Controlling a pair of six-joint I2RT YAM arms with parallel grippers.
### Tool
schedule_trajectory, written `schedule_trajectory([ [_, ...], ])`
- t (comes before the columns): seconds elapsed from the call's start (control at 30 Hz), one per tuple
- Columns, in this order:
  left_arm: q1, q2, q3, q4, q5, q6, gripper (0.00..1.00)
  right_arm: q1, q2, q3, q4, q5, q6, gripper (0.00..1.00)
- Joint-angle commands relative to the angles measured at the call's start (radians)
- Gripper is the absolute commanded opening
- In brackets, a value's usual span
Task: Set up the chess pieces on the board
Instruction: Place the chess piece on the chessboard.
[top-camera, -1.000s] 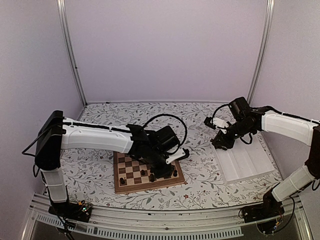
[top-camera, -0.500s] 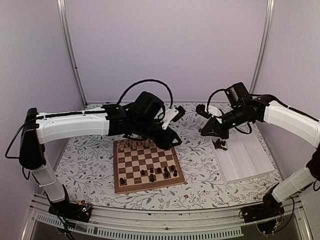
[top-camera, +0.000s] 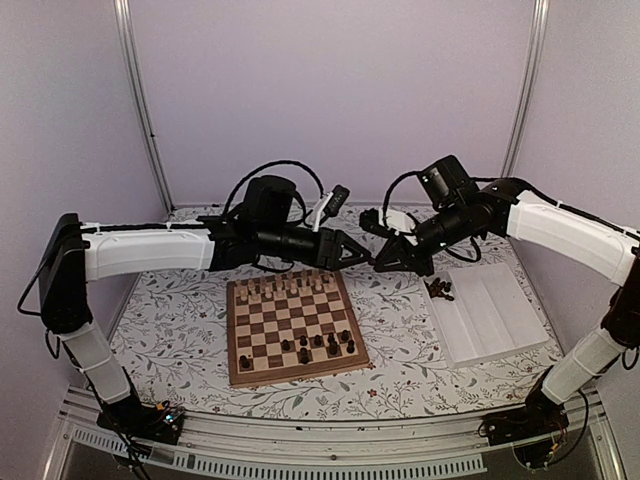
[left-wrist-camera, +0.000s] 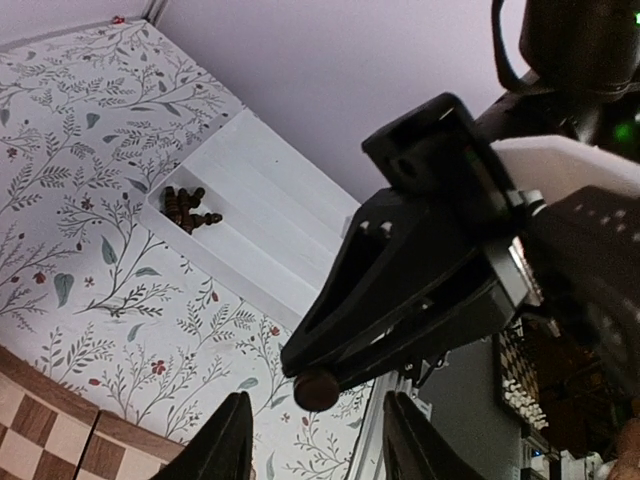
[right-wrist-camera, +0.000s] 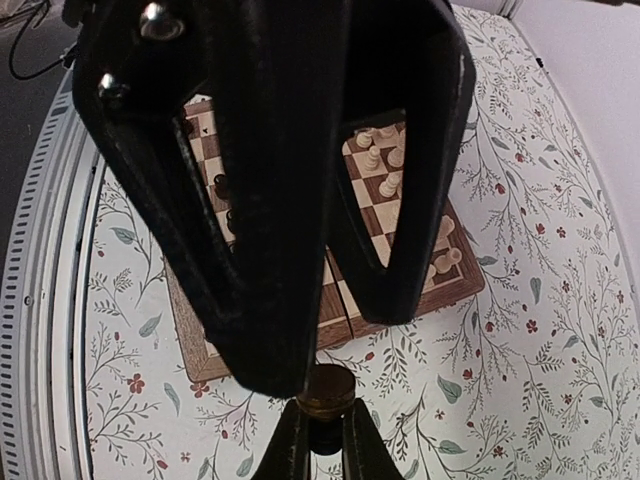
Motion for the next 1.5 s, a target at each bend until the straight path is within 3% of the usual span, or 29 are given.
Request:
schedule_trajectory([
  [0.0,0.004,0.022,-0.017,0.109,0.087,-0.057,0.46,0.029,0.021,0.038,-0.012,0.042,-0.007,0.02],
  [0.33,0.004,0.046,-0.01,0.078,0.084,-0.06,0.39,0.039,0.022,0.064,-0.015,0.041,0.005,0.02],
  [0.87,0.004,0.066,-0.016,0.114,0.137,-0.068,0.09,0.062,0.0,0.069,-0.018,0.059,-0.001,0.05],
  [0.93,0.006,0.063,-0.016,0.115,0.137,-0.064,0.07,0.063,-0.007,0.068,-0.012,0.071,0.002,0.09],
  [1.07,0.011,0.019,-0.034,0.152,0.102,-0.061,0.06,0.037,-0.037,0.048,0.025,0.102,0.052,0.36],
  [1.17,0.018,-0.039,-0.104,0.261,0.028,-0.102,0.07,-0.079,-0.074,0.071,0.057,-0.087,0.124,0.42],
  [1.3,0.016,-0.092,-0.238,0.562,-0.09,-0.183,0.07,-0.271,-0.069,0.091,0.176,-0.464,0.352,0.44],
  [1.47,-0.016,-0.105,-0.252,0.608,-0.227,-0.123,0.08,-0.303,-0.01,-0.013,0.4,-0.715,0.659,0.43],
])
